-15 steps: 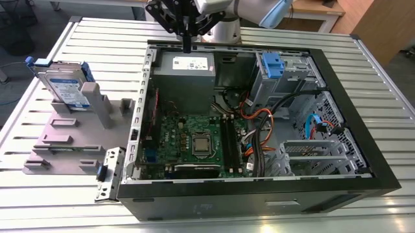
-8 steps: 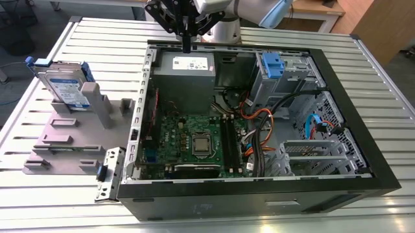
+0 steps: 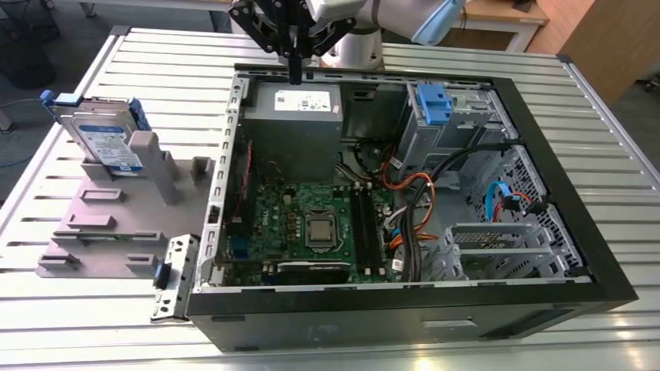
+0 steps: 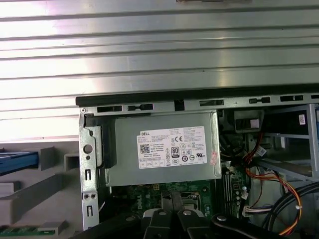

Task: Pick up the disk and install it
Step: 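Reach for the disk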

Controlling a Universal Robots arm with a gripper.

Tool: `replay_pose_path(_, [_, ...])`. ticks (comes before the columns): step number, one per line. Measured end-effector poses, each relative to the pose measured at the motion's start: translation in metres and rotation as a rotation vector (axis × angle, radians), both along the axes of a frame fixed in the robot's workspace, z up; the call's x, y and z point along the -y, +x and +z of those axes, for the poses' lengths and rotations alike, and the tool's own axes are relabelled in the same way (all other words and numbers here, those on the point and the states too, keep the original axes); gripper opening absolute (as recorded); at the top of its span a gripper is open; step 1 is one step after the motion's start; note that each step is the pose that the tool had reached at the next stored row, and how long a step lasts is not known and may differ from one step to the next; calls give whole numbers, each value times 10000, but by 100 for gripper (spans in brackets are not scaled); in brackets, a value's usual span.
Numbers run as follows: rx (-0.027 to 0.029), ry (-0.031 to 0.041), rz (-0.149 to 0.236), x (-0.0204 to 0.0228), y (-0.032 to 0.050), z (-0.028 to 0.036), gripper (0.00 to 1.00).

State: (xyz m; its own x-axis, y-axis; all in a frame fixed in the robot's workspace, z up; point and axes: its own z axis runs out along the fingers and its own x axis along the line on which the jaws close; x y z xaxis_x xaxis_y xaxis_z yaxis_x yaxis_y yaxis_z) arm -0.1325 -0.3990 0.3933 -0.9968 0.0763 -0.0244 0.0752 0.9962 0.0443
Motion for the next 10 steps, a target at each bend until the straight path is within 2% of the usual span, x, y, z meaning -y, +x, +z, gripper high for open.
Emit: replay_pose_path(10, [0,1,1,-1,-154,-2,11])
